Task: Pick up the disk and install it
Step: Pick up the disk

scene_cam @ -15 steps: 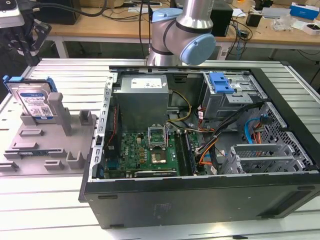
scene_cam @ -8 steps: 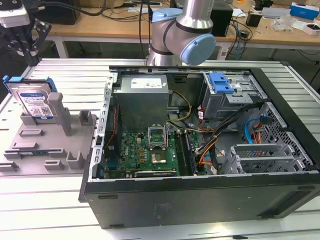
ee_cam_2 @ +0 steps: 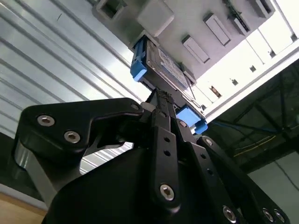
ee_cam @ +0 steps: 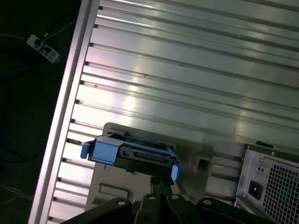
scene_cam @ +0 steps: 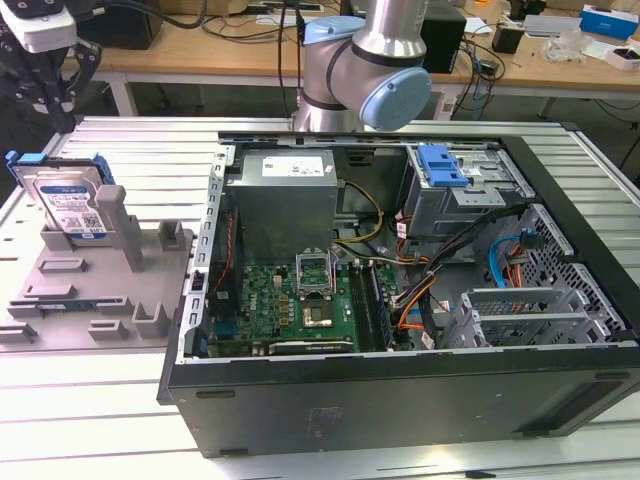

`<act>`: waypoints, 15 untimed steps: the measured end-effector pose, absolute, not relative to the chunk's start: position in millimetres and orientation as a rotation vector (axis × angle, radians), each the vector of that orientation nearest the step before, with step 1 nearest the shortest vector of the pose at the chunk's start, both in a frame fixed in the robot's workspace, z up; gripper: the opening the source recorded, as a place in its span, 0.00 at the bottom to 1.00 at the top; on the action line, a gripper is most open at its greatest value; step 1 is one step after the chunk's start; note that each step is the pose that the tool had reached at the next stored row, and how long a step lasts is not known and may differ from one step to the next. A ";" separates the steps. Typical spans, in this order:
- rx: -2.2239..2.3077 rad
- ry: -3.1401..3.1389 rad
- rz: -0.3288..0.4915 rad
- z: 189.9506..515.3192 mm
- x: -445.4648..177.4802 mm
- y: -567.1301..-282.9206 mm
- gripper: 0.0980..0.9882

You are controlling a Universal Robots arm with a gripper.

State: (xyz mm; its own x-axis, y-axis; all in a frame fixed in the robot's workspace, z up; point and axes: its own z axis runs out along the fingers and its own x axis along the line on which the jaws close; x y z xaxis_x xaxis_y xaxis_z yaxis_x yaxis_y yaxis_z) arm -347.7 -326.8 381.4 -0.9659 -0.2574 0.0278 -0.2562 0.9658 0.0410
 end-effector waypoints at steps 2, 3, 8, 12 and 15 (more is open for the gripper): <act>0.526 -3.062 -0.055 381.0 -347.7 -326.8 0.01; 0.561 -3.055 -0.055 380.9 -347.7 -326.8 0.01; 0.754 -3.011 -0.050 379.5 -347.7 -326.8 0.29; 0.889 -2.972 -0.047 378.4 -347.7 -326.8 0.43; 1.002 -2.935 -0.044 377.4 -347.7 -326.8 0.43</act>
State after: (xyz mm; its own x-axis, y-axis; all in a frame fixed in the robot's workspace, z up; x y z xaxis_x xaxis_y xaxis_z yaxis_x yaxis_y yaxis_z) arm -347.7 -326.8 377.4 -0.7907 -0.6115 0.0285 -0.6104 0.7911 0.0397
